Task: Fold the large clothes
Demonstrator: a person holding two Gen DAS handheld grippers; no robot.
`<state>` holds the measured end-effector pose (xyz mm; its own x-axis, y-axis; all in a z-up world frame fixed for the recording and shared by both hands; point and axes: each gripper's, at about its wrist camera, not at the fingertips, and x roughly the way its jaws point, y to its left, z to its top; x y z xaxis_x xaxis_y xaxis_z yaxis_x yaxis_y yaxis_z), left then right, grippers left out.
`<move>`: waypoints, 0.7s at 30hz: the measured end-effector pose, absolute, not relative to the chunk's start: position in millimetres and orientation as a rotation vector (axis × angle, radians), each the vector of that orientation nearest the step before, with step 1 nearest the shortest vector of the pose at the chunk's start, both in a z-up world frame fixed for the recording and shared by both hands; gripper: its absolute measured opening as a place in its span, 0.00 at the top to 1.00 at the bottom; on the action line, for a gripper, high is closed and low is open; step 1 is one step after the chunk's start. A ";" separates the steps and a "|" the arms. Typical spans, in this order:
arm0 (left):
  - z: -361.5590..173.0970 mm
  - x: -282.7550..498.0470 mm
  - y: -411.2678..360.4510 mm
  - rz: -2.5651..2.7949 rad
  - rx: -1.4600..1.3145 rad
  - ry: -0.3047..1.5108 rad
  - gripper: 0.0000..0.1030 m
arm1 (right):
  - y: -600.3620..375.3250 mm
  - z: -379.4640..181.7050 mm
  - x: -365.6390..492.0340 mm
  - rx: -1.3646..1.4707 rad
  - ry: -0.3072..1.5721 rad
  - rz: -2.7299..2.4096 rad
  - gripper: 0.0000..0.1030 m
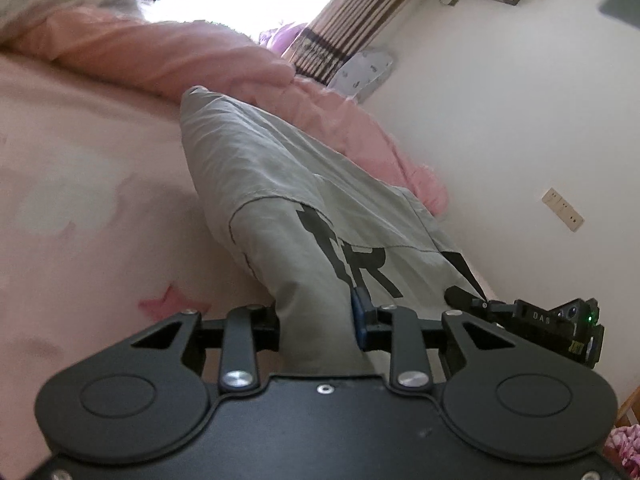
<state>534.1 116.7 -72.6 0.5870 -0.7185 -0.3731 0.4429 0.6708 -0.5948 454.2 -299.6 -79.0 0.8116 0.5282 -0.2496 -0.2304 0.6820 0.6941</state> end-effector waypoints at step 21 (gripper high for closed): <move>-42.2 494.7 125.1 -0.381 -0.323 0.589 0.37 | -274.6 -42.8 386.8 0.412 0.404 0.161 0.40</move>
